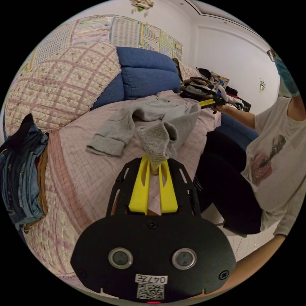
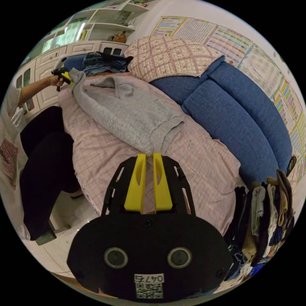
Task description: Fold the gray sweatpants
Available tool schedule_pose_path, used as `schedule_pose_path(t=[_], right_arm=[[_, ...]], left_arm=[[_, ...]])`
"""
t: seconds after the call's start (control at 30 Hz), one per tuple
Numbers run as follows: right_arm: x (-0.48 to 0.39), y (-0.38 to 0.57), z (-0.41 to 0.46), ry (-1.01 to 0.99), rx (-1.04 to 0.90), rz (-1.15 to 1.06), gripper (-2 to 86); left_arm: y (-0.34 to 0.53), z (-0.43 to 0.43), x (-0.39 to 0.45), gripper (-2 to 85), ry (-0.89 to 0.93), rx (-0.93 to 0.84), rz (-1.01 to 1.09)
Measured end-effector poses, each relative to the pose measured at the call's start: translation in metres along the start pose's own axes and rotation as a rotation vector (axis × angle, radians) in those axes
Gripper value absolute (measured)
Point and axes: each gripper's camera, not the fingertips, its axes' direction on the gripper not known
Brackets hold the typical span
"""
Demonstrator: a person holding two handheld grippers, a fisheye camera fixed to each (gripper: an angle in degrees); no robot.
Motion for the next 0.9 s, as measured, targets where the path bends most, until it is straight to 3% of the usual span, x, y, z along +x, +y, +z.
schedule_pose_path(t=[0.13,0.3,0.4,0.53,0.67,0.9], right_arm=[[-0.005,0.01,0.001,-0.007,-0.008,0.011,1.1],[-0.009,0.03,0.002,-0.054,-0.051,0.06,2.8],[-0.005,0.051,-0.016,-0.078,0.024,0.164,4.2],[-0.003,0.081,-0.046,-0.095,0.232,0.333,3.7],[-0.014,0.091,-0.052,-0.136,0.27,0.409,2.0],[-0.052,0.102,-0.052,-0.201,0.358,0.438,0.7]], left_arm=[[-0.026,-0.041,-0.014,5.4,0.002,0.007,-0.052],[-0.037,-0.103,-0.03,3.6,-0.055,0.24,-0.197],[-0.049,-0.129,-0.036,2.5,-0.113,0.335,-0.288],[-0.124,-0.107,-0.046,2.9,-0.207,0.148,-0.351],[-0.219,-0.047,-0.077,8.2,-0.274,-0.002,-0.558],[-0.283,0.05,-0.13,10.0,-0.257,-0.169,-0.774]])
